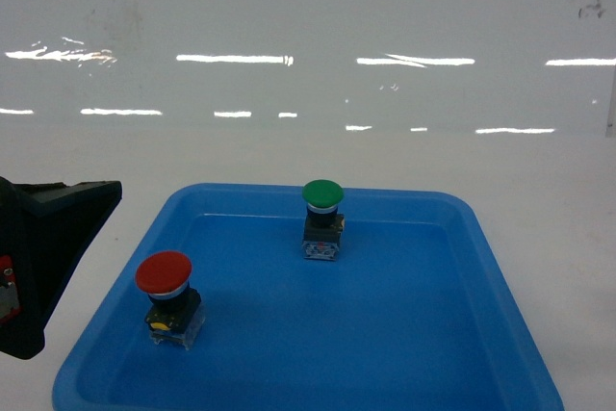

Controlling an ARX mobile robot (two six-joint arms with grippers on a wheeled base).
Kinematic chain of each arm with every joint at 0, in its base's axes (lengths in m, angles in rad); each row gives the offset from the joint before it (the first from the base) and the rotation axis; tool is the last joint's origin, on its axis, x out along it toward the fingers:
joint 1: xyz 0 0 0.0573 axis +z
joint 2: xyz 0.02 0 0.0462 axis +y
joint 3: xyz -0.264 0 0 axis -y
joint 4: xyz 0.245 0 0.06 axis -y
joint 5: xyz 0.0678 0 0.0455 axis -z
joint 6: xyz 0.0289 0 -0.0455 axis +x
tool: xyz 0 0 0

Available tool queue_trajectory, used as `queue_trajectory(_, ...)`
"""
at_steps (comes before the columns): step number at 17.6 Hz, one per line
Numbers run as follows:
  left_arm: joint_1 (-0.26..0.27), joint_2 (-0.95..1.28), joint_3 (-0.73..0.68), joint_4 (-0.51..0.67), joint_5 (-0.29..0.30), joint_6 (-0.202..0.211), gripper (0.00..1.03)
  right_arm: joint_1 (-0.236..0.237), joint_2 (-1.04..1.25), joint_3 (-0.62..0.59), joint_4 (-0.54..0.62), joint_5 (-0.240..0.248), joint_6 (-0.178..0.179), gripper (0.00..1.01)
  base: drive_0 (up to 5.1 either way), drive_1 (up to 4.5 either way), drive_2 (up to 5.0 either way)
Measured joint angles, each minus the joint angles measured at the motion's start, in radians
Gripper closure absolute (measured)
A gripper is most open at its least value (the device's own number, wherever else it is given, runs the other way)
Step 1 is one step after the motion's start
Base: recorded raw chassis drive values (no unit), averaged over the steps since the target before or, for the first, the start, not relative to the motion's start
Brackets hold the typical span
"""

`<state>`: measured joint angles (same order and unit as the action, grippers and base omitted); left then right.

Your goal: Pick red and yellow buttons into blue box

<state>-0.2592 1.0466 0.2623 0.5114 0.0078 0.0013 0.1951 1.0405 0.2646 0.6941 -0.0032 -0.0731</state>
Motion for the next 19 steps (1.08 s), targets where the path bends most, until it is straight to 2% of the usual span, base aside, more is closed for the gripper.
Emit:
queue_trajectory(2, 0.000, 0.000, 0.000, 0.000, 0.000, 0.000, 0.05, 0.002, -0.189, -0.044, -0.098, 0.032, -0.008, 0.67, 0.0, 0.00, 0.0)
queue_trajectory(4, 0.000, 0.000, 0.000, 0.000, 0.000, 0.000, 0.05, 0.013, -0.385, -0.101, -0.223, 0.098, -0.009, 0.67, 0.0, 0.00, 0.0)
queue_trajectory(5, 0.000, 0.000, 0.000, 0.000, 0.000, 0.000, 0.05, 0.045, -0.554, -0.138, -0.353, 0.166, -0.008, 0.67, 0.0, 0.00, 0.0)
queue_trajectory(7, 0.000, 0.000, 0.000, 0.000, 0.000, 0.000, 0.05, 0.140, -0.678, -0.174, -0.417, 0.259, -0.011, 0.67, 0.0, 0.00, 0.0)
queue_trajectory(11, -0.053, 0.097, 0.083, -0.061, -0.005, -0.015, 0.05, 0.138, -0.676, -0.175, -0.417, 0.272, -0.015, 0.67, 0.0, 0.00, 0.0)
queue_trajectory(14, -0.064, 0.273, 0.124, 0.009, -0.026, -0.011, 0.05, 0.138, -0.676, -0.175, -0.417, 0.272, -0.015, 0.67, 0.0, 0.00, 0.0)
queue_trajectory(16, -0.066, 0.388, 0.140, 0.057, -0.061, 0.006, 0.05, 0.138, -0.676, -0.175, -0.417, 0.272, -0.015, 0.67, 0.0, 0.00, 0.0)
queue_trajectory(18, -0.066, 0.485, 0.176, 0.087, -0.102, 0.006, 0.05, 0.138, -0.676, -0.175, -0.417, 0.272, -0.015, 0.67, 0.0, 0.00, 0.0)
queue_trajectory(19, -0.066, 0.512, 0.193, 0.085, -0.105, 0.005, 0.05, 0.138, -0.676, -0.175, -0.417, 0.272, -0.015, 0.67, 0.0, 0.00, 0.0)
